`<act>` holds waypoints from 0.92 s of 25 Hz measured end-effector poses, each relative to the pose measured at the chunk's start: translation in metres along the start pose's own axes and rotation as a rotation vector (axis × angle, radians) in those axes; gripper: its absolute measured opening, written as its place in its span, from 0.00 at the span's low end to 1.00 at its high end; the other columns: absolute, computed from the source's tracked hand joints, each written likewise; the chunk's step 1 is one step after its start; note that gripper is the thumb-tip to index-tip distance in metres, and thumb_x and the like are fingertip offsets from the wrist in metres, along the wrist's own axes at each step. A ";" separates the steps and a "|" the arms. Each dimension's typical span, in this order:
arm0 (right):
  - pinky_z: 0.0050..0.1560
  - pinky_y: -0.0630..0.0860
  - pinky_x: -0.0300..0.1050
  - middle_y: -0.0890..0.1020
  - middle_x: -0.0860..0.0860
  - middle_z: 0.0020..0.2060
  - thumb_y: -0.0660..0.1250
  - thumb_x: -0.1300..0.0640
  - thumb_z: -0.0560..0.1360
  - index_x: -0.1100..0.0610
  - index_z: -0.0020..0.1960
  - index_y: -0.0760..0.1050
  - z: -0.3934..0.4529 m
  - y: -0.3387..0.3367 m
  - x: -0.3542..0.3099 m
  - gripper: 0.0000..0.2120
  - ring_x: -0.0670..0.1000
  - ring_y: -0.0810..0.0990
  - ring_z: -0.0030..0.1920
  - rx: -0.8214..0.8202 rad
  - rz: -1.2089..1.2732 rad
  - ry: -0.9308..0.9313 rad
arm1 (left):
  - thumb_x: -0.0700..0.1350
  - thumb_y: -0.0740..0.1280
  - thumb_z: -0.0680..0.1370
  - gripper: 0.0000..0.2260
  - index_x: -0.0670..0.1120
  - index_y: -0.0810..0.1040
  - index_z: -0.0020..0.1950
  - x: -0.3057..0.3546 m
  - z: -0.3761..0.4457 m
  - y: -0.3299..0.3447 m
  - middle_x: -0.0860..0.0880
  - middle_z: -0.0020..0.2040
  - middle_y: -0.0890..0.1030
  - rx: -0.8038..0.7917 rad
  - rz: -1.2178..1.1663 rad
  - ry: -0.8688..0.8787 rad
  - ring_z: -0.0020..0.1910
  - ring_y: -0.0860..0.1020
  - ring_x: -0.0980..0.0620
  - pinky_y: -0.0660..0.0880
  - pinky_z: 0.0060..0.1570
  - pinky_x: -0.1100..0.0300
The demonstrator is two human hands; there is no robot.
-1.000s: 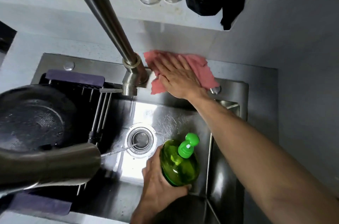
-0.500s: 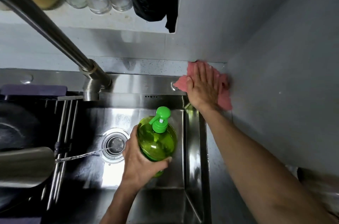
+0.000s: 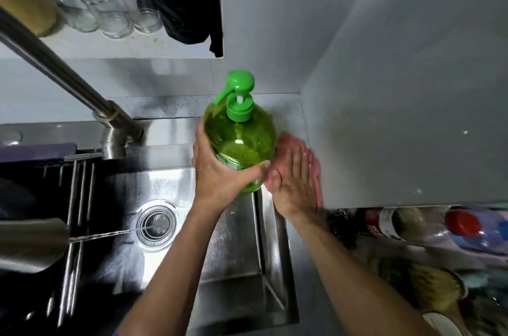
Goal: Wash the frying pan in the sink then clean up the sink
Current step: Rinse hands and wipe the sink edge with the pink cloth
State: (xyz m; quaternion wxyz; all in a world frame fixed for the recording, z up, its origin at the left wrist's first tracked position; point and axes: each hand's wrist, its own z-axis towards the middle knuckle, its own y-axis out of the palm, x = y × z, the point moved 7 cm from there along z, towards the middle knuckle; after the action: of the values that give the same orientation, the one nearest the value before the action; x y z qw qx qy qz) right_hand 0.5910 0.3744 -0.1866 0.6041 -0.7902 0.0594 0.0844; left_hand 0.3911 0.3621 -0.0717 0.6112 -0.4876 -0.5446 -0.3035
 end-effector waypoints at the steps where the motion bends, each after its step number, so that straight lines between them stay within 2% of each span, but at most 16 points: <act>1: 0.79 0.39 0.55 0.43 0.58 0.81 0.41 0.43 0.79 0.60 0.81 0.42 -0.014 0.002 0.002 0.35 0.57 0.39 0.80 0.016 0.008 0.008 | 0.57 0.81 0.53 0.55 0.55 0.58 0.74 0.013 0.011 0.010 0.52 0.69 0.70 -0.019 0.007 0.029 0.69 0.68 0.51 0.68 0.68 0.45; 4: 0.78 0.34 0.53 0.34 0.53 0.79 0.40 0.41 0.81 0.55 0.80 0.34 -0.050 0.019 0.002 0.33 0.55 0.31 0.78 -0.041 0.037 0.029 | 0.59 0.80 0.54 0.55 0.58 0.54 0.75 0.040 0.048 0.048 0.50 0.69 0.68 -0.084 0.064 0.058 0.69 0.66 0.48 0.66 0.69 0.47; 7: 0.78 0.33 0.53 0.31 0.50 0.78 0.39 0.40 0.80 0.52 0.79 0.31 -0.073 0.025 0.008 0.33 0.54 0.30 0.78 -0.097 0.032 -0.004 | 0.59 0.81 0.54 0.58 0.57 0.51 0.76 0.044 0.081 0.087 0.49 0.71 0.67 -0.139 0.106 0.038 0.70 0.64 0.45 0.60 0.71 0.45; 11: 0.75 0.25 0.50 0.28 0.49 0.76 0.37 0.42 0.74 0.50 0.77 0.28 -0.078 0.023 0.013 0.36 0.53 0.28 0.77 -0.142 0.074 -0.040 | 0.63 0.81 0.52 0.62 0.53 0.50 0.77 0.025 0.100 0.123 0.51 0.74 0.64 -0.201 0.060 0.030 0.73 0.63 0.49 0.62 0.72 0.44; 13: 0.73 0.23 0.44 0.30 0.45 0.76 0.44 0.46 0.72 0.49 0.79 0.32 -0.078 0.022 0.016 0.38 0.50 0.30 0.79 -0.165 0.191 -0.064 | 0.60 0.81 0.56 0.60 0.49 0.50 0.78 0.018 0.093 0.121 0.48 0.76 0.60 -0.178 0.066 0.000 0.75 0.60 0.49 0.59 0.75 0.49; 14: 0.72 0.23 0.42 0.34 0.44 0.77 0.49 0.50 0.71 0.50 0.80 0.38 -0.075 0.019 0.015 0.40 0.49 0.34 0.80 -0.164 0.274 -0.085 | 0.58 0.81 0.59 0.55 0.49 0.53 0.78 0.011 0.084 0.113 0.47 0.76 0.60 -0.142 0.077 -0.049 0.74 0.60 0.49 0.59 0.74 0.51; 15: 0.74 0.26 0.42 0.41 0.45 0.79 0.54 0.53 0.70 0.53 0.81 0.47 -0.074 0.014 0.014 0.41 0.48 0.40 0.81 -0.166 0.386 -0.074 | 0.55 0.79 0.64 0.46 0.49 0.59 0.75 0.001 0.065 0.104 0.47 0.73 0.64 -0.115 0.084 -0.086 0.72 0.64 0.48 0.63 0.73 0.51; 16: 0.78 0.33 0.48 0.51 0.47 0.79 0.58 0.57 0.68 0.57 0.79 0.58 -0.076 0.006 0.015 0.38 0.46 0.48 0.81 -0.151 0.530 -0.054 | 0.54 0.76 0.68 0.35 0.51 0.66 0.70 -0.010 0.037 0.096 0.48 0.68 0.70 -0.085 0.116 -0.116 0.67 0.70 0.48 0.69 0.68 0.48; 17: 0.80 0.45 0.56 0.63 0.48 0.77 0.60 0.59 0.69 0.60 0.74 0.70 -0.081 -0.009 0.014 0.32 0.42 0.57 0.78 -0.076 0.689 -0.052 | 0.56 0.73 0.70 0.26 0.52 0.69 0.64 -0.022 0.002 0.090 0.49 0.62 0.73 -0.075 0.166 -0.146 0.60 0.74 0.48 0.73 0.62 0.48; 18: 0.77 0.57 0.61 0.73 0.47 0.72 0.61 0.60 0.70 0.62 0.65 0.79 -0.092 -0.023 0.017 0.24 0.39 0.65 0.74 0.045 0.803 -0.030 | 0.59 0.72 0.71 0.22 0.53 0.70 0.60 -0.032 -0.035 0.085 0.52 0.57 0.74 -0.105 0.212 -0.206 0.55 0.75 0.51 0.74 0.56 0.52; 19: 0.72 0.65 0.60 0.79 0.44 0.66 0.61 0.59 0.72 0.62 0.57 0.83 -0.104 -0.035 0.024 0.18 0.40 0.71 0.69 0.183 0.841 0.010 | 0.61 0.72 0.71 0.23 0.52 0.70 0.59 -0.041 -0.069 0.086 0.54 0.55 0.75 -0.167 0.227 -0.301 0.52 0.75 0.53 0.73 0.53 0.57; 20: 0.70 0.69 0.57 0.82 0.45 0.62 0.59 0.58 0.73 0.61 0.53 0.84 -0.118 -0.046 0.034 0.17 0.45 0.75 0.66 0.305 0.800 0.090 | 0.60 0.74 0.71 0.24 0.51 0.70 0.59 -0.053 -0.096 0.090 0.55 0.53 0.75 -0.238 0.227 -0.401 0.49 0.74 0.55 0.70 0.50 0.62; 22: 0.66 0.71 0.55 0.82 0.53 0.61 0.59 0.58 0.73 0.60 0.55 0.83 -0.144 -0.060 0.063 0.18 0.57 0.76 0.64 0.456 0.546 0.257 | 0.51 0.75 0.72 0.21 0.48 0.70 0.58 -0.076 -0.124 0.097 0.55 0.48 0.75 -0.309 0.247 -0.538 0.45 0.73 0.55 0.68 0.45 0.64; 23: 0.65 0.71 0.56 0.80 0.56 0.63 0.62 0.60 0.73 0.60 0.58 0.81 -0.152 -0.055 0.081 0.17 0.60 0.75 0.64 0.439 0.410 0.342 | 0.48 0.75 0.73 0.18 0.46 0.71 0.57 -0.085 -0.131 0.097 0.53 0.46 0.76 -0.318 0.237 -0.604 0.43 0.74 0.53 0.69 0.44 0.63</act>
State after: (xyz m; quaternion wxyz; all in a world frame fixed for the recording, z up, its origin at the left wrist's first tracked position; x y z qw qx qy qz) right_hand 0.6904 0.2431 -0.1127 0.7116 -0.6156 0.3342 0.0554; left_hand 0.5079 0.2601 -0.1705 0.3701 -0.7039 -0.5864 -0.1537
